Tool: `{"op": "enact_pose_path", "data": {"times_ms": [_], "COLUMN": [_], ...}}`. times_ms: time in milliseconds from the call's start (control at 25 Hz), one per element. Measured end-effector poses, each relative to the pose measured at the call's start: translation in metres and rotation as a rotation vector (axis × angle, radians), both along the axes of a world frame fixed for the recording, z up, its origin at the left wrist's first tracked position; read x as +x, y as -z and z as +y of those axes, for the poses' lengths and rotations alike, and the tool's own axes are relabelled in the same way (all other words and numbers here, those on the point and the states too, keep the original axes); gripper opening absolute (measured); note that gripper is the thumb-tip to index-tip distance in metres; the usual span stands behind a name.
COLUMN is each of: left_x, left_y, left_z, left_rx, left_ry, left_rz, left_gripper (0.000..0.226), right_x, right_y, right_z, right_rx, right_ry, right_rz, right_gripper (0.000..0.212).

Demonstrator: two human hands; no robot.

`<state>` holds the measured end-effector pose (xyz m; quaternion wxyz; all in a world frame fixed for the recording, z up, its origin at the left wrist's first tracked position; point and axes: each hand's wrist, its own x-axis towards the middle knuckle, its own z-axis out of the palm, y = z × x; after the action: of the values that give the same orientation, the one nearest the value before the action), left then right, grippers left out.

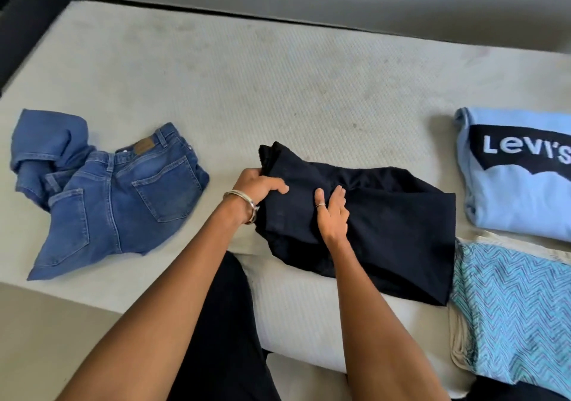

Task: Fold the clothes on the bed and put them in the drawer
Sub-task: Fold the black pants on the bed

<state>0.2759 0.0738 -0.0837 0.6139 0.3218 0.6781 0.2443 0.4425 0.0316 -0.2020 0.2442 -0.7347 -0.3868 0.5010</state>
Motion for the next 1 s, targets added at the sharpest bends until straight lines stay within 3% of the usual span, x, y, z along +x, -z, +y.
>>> {"op": "enact_pose_path", "data": {"times_ms": [80, 240, 400, 480, 560, 640, 720, 840, 880, 1000], "left_x": [0.018, 0.058, 0.112, 0.142, 0.177, 0.205, 0.211, 0.187, 0.173, 0.150], "left_y": [-0.021, -0.055, -0.076, -0.079, -0.070, -0.059, -0.036, 0.016, 0.033, 0.071], "left_z": [0.003, 0.010, -0.009, -0.024, -0.042, -0.068, -0.084, -0.085, -0.089, -0.121], "left_rx": [0.023, 0.149, 0.234, 0.314, 0.398, 0.302, 0.335, 0.581, 0.662, 0.699], "left_ry": [0.008, 0.075, 0.190, 0.302, 0.577, 0.829, 0.807, 0.494, 0.565, 1.211], "left_rz": [0.064, 0.265, 0.462, 0.552, 0.459, 0.083, -0.038, 0.411, 0.560, 0.815], "left_gripper": [0.023, 0.027, 0.025, 0.020, 0.032, 0.040, 0.034, 0.031, 0.040, 0.073], "right_x": [0.017, 0.003, 0.012, 0.060, 0.112, 0.159, 0.189, 0.200, 0.195, 0.177], "right_y": [-0.014, -0.015, -0.052, -0.068, -0.080, -0.080, -0.070, -0.048, -0.045, -0.037], "right_z": [0.003, -0.080, -0.122, -0.107, -0.092, -0.099, -0.113, -0.123, -0.123, -0.124], "right_rx": [-0.104, 0.204, 0.034, 0.085, 0.184, 0.197, 0.108, 0.127, 0.155, 0.233], "right_ry": [0.037, 0.172, 0.499, 0.715, 0.784, 0.653, 0.490, 0.428, 0.412, 0.286], "right_rz": [0.119, 0.064, 0.427, 0.594, 0.680, 0.797, 0.635, 0.117, -0.061, -0.420], "right_gripper": [0.078, 0.059, 0.040, 0.051, 0.075, 0.094, 0.083, 0.061, 0.058, 0.054]}}
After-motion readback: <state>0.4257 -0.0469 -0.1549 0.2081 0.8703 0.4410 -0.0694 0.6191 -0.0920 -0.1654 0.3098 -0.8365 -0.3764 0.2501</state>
